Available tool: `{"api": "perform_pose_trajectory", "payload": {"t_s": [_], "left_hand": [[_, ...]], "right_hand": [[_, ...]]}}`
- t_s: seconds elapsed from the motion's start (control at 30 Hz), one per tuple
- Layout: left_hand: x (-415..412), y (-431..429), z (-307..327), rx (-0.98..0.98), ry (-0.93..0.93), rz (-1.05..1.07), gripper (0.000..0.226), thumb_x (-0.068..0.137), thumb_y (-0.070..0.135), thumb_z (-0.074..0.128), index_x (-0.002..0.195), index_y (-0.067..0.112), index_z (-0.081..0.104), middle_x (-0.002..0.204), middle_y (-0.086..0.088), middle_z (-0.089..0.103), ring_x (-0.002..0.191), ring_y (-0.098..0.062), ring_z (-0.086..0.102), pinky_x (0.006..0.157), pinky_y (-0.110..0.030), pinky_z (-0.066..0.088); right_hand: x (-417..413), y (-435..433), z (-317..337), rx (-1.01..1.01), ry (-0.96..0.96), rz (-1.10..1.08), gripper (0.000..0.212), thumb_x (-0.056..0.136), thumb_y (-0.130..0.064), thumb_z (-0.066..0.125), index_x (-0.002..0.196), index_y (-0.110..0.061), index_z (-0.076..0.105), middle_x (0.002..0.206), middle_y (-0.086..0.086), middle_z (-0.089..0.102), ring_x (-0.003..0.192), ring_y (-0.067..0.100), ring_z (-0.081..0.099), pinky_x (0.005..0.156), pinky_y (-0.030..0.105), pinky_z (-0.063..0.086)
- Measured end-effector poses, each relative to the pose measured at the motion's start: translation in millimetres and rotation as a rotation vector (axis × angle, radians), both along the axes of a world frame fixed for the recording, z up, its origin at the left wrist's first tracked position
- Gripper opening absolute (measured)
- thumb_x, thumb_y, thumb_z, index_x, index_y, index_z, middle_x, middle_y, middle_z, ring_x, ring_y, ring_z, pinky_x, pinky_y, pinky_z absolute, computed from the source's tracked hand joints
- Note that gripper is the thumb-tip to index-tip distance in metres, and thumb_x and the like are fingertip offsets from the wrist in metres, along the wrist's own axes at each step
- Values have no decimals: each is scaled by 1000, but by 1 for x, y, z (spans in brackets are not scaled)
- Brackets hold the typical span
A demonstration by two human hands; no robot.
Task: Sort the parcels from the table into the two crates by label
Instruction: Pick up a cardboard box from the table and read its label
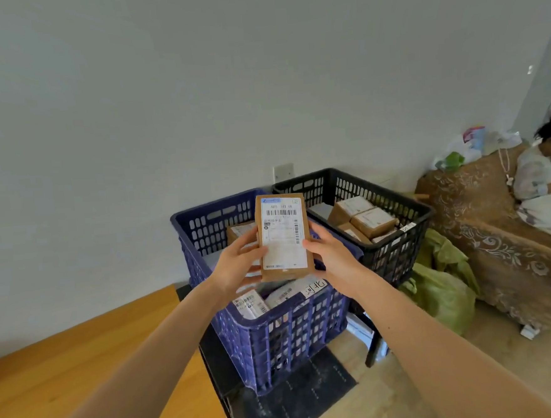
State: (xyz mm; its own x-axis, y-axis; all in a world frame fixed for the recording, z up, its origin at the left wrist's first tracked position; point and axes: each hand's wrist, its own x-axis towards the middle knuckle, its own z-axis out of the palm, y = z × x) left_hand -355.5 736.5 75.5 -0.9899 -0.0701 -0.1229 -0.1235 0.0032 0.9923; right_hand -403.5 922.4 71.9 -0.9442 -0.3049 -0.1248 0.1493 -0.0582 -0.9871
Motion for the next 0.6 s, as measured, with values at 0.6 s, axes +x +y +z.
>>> {"api": "perform_pose_trajectory", "payload": {"t_s": [0.6], "left_hand": [[-132, -43, -7, -100, -89, 428, 51, 98, 9, 51, 142, 34, 41, 119, 1, 66, 103, -24, 65, 92, -46, 53]], "right_hand": [[-193, -79, -17, 39, -11, 412, 49, 98, -6, 49, 143, -25, 39, 125, 3, 58, 111, 23, 58, 92, 50, 51]]}}
